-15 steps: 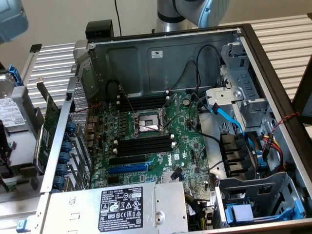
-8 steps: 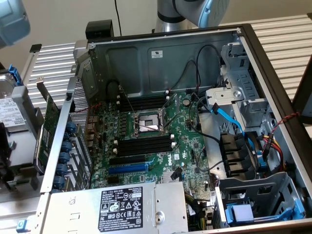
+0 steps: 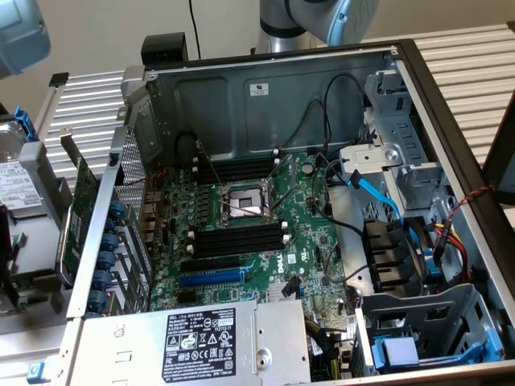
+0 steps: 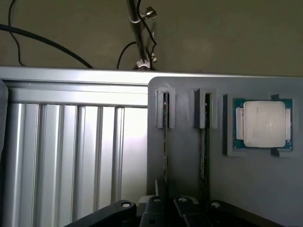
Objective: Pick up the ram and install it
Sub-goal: 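Pick up the ram and move it above insertion slot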
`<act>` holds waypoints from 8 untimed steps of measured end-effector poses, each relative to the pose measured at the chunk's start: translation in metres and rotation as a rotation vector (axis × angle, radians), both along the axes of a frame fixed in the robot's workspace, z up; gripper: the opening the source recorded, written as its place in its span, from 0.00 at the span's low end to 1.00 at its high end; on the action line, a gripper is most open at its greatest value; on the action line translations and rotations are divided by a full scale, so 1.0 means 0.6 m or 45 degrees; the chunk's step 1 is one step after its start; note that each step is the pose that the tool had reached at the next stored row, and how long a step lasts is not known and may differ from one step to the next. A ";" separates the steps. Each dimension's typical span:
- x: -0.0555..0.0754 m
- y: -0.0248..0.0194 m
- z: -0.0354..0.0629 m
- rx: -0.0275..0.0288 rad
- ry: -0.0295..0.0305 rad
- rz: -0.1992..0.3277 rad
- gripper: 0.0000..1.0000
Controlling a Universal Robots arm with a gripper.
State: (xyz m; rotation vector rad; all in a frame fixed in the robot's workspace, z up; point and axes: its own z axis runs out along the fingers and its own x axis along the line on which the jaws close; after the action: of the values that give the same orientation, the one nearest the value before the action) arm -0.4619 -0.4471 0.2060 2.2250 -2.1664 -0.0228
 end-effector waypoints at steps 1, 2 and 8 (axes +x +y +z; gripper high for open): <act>0.000 -0.0001 0.005 -0.0002 0.0015 0.000 0.13; 0.000 0.0000 0.012 -0.0005 0.0023 0.000 0.13; 0.000 -0.0002 0.057 -0.0032 0.0029 0.000 0.13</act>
State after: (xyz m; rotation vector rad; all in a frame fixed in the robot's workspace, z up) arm -0.4618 -0.4472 0.2403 2.2228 -2.1639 -0.0225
